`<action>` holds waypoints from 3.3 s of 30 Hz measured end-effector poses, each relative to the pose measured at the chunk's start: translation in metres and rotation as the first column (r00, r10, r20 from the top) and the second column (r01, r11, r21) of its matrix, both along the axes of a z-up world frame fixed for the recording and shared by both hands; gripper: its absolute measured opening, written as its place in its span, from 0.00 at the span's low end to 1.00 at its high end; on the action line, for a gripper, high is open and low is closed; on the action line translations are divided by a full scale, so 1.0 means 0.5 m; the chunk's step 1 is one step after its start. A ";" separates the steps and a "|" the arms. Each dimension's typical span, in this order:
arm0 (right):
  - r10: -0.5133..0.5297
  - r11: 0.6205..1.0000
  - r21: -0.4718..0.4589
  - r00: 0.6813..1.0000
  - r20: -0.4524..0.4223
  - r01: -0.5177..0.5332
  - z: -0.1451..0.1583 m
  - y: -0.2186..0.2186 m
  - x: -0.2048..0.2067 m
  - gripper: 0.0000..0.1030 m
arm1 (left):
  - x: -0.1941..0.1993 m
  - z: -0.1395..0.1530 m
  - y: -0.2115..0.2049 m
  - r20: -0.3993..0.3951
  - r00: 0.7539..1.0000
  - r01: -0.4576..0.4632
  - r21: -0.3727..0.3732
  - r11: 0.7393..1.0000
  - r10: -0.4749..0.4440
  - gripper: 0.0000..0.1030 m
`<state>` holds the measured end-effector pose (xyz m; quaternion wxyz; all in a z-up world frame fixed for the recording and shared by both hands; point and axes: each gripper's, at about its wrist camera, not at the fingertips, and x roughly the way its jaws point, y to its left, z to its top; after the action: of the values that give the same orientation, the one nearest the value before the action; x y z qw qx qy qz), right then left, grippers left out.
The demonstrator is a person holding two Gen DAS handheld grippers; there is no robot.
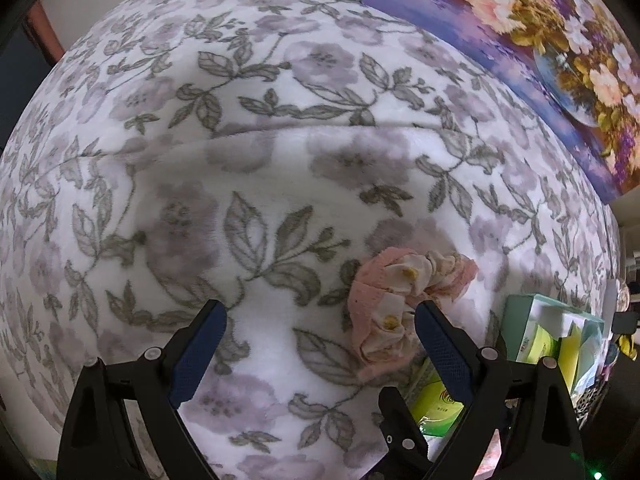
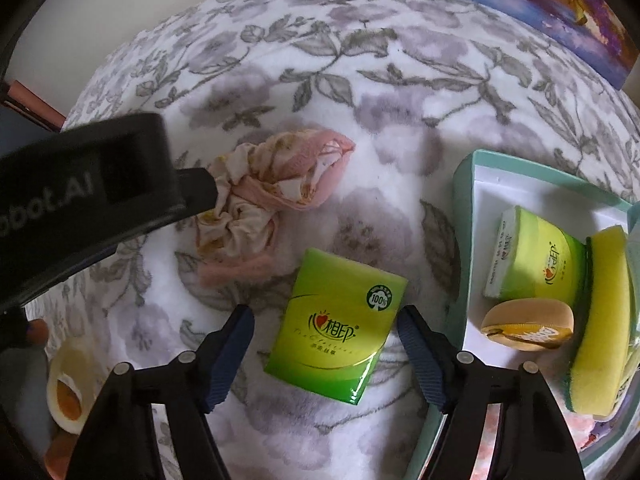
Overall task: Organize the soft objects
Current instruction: 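Grasp the pink floral cloth with the left tool while the right tool grasps the green tissue pack, then carry the pink cloth and tissue pack over the tray with both tools, then open both tools to drop the tissue pack and pink cloth into the tray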
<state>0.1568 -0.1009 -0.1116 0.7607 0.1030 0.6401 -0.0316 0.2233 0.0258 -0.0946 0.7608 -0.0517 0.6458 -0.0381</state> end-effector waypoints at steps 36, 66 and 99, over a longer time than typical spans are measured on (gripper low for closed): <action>-0.007 1.000 -0.029 1.000 0.002 0.007 0.002 -0.022 0.006 0.52 | -0.017 -0.017 -0.057 0.020 0.993 0.117 -0.041 0.992 -0.116 0.06; -0.150 0.986 -0.051 0.983 0.102 0.156 0.157 -0.098 -0.256 0.51 | -0.260 0.190 -0.027 0.273 0.946 0.219 -0.130 0.967 -0.177 0.06; -0.320 0.947 0.000 0.947 0.021 0.320 0.075 -0.301 -0.332 0.51 | -0.340 0.026 -0.274 0.083 0.911 0.410 -0.106 0.906 -0.403 0.06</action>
<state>-0.0094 -0.2514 -0.0742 0.7522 0.2045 0.6069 -0.1547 0.0533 -0.1110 -0.0818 0.7503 0.0391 0.6161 -0.2364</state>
